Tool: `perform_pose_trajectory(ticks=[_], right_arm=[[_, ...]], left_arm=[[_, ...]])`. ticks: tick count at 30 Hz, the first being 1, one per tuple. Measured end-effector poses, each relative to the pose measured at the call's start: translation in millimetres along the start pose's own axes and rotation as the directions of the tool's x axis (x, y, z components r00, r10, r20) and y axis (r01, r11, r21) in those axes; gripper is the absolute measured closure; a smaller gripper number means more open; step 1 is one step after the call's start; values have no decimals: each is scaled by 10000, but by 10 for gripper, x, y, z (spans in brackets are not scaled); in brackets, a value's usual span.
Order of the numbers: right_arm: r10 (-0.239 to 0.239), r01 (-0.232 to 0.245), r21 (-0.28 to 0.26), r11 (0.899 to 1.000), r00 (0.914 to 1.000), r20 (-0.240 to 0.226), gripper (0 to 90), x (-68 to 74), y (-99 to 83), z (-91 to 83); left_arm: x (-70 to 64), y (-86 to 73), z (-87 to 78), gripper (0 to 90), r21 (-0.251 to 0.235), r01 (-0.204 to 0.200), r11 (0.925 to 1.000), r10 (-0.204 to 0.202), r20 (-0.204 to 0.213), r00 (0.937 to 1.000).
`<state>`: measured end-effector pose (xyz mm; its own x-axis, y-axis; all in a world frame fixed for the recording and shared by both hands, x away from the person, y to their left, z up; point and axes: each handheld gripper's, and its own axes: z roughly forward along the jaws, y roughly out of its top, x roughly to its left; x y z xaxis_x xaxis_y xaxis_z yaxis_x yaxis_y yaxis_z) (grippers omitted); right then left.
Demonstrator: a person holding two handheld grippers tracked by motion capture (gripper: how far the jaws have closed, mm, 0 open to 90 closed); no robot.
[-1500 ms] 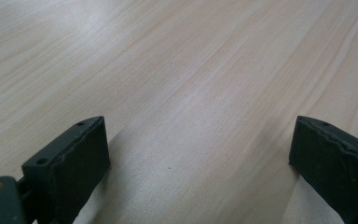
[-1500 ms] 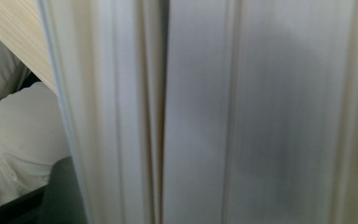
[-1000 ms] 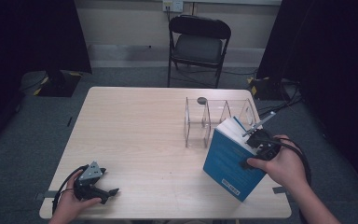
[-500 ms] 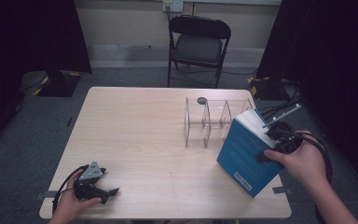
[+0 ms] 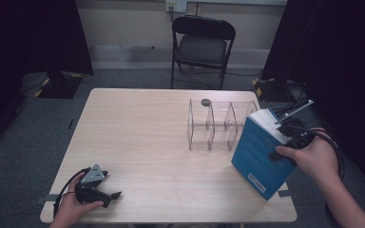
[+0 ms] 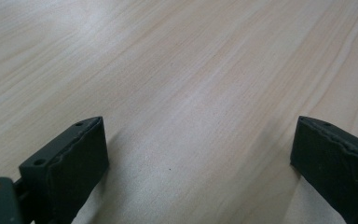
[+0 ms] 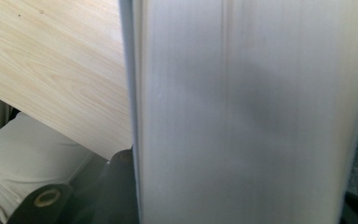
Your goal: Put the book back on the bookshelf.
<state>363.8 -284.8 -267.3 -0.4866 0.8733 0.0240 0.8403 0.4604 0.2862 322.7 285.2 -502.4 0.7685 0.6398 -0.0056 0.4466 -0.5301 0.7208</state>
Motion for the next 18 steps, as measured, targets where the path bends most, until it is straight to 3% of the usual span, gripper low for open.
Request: perform_pose_trajectory(ticks=[5,10,13,18], right_arm=[[157,-161,211,9996,9997,184,617,-40,35,-19],[722,-730,263,9970,9969,306,617,-85,87,-31],[597,-604,196,9980,9977,318,617,-112,104,-31],[953,-961,177,9952,9945,431,617,-163,175,-22]], left_arm=[[0,0,0,34,-1,1,10000,-1,-1,10000],[0,0,0,34,1,-1,10000,1,-3,10000],[0,0,0,34,-2,-2,10000,2,-3,10000],[0,0,0,34,0,-4,10000,4,-8,10000]])
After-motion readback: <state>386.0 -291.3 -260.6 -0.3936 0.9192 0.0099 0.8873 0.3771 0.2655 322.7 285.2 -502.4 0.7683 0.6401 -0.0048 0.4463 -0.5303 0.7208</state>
